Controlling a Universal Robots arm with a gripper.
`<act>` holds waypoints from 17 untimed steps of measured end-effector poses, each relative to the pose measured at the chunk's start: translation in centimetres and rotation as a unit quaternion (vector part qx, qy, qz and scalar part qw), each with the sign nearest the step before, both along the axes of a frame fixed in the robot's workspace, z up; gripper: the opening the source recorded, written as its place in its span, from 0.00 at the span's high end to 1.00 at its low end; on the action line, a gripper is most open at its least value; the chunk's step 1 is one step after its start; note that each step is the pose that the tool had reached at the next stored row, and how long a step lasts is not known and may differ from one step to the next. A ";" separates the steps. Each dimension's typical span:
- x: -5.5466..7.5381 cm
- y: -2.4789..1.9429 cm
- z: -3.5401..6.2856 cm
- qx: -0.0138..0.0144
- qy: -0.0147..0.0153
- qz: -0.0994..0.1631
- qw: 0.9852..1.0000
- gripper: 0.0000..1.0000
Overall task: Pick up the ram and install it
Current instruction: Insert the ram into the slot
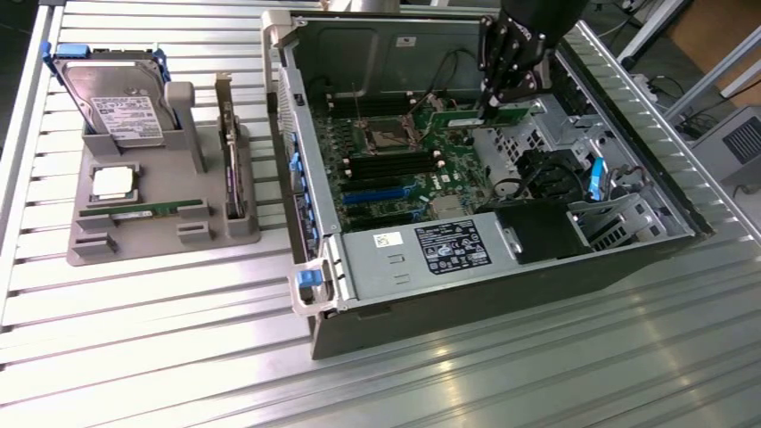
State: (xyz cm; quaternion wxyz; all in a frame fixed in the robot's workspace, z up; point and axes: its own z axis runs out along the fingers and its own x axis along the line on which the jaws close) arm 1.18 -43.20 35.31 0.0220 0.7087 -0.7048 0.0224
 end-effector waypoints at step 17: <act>0.0 0.00 -0.85 0.000 0.000 0.000 1.000 0.88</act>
